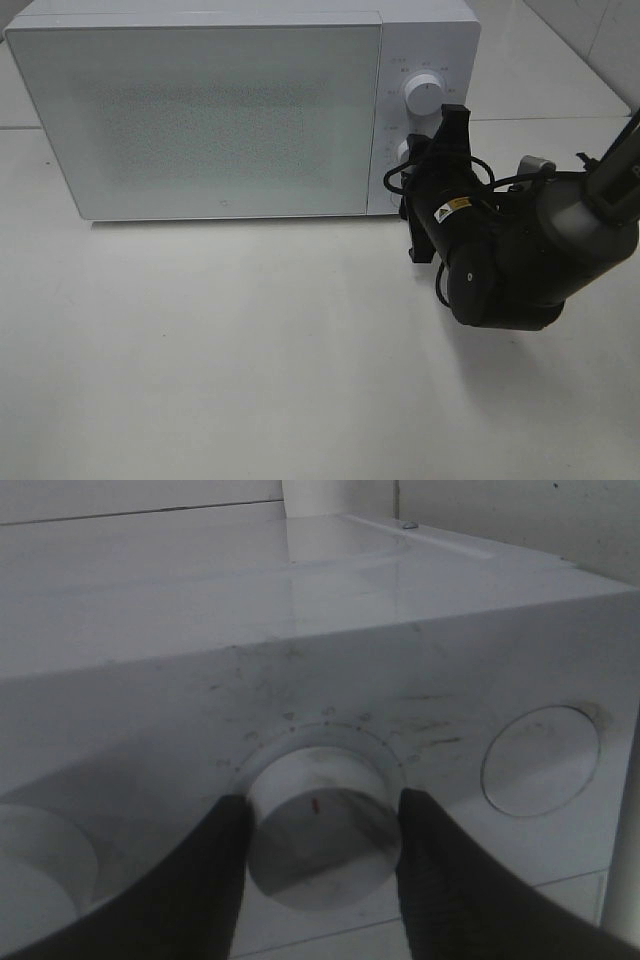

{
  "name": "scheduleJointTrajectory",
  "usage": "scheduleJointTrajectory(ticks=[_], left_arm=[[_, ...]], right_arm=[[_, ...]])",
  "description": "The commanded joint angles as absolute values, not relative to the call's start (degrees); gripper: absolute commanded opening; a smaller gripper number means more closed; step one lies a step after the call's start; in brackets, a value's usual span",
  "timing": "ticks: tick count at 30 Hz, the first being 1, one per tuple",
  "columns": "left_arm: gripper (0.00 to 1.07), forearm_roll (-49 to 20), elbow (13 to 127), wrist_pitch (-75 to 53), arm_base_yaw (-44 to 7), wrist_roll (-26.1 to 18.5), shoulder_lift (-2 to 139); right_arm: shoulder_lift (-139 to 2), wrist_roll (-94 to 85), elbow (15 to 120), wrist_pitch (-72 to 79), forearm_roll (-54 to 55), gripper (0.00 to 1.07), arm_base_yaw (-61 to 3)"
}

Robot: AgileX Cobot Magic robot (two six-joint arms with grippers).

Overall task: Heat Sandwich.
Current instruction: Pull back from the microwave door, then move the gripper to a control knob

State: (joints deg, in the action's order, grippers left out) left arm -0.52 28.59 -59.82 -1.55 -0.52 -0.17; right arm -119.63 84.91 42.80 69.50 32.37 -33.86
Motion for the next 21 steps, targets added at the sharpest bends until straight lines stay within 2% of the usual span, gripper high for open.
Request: scheduleJointTrajectory(ticks=[1,21], left_arm=[[0.92,-0.34,28.36,-59.36,-1.32,-0.57,-1.72],[0.92,-0.34,28.36,-59.36,-1.32,-0.57,-1.72]], right_arm=[[-119.29,89.21,43.43,71.33,30.83,0.05,-34.09],[-119.29,91.73,43.43,72.88,30.6,0.1,-34.09]])
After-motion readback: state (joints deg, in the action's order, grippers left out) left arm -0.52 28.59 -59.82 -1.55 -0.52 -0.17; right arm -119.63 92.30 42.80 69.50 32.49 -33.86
